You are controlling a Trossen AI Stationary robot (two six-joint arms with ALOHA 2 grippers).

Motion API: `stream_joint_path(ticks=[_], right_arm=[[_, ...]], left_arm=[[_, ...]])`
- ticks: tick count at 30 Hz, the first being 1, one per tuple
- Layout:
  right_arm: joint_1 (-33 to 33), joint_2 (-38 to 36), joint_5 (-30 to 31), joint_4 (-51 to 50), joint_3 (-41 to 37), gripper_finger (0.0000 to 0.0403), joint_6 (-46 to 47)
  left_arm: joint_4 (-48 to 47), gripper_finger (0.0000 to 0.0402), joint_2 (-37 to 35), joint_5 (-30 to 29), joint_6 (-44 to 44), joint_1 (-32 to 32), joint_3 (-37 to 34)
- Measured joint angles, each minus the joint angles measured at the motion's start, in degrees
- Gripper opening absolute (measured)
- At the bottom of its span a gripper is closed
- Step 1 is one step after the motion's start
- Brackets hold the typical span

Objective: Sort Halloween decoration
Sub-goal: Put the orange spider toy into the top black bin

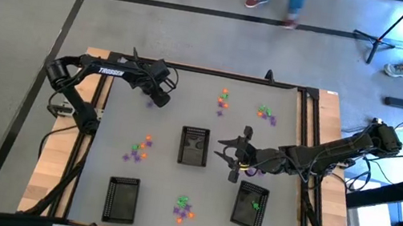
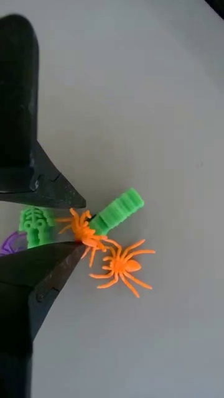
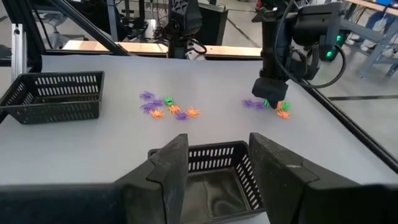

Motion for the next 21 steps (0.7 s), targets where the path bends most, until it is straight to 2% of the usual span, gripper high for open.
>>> stream_joint_path(ticks=[5, 12, 21], right_arm=[[0.0, 0.0, 0.0, 0.9, 0.0, 0.0167, -0.8], [0.0, 0.0, 0.1, 1.1, 0.0, 0.0167, -1.6], [0.0, 0.0, 0.1, 1.0, 0.0, 0.0167, -1.4]], left_arm=[[-0.9, 0.0078, 0.0, 0.3, 1.4, -0.3, 0.0], [-1.0, 0.0006, 0.0, 0.4, 2.1, -0.5, 0.0], [-3.2, 0.0000, -1.0, 1.5, 3.1, -0.6, 0.0]])
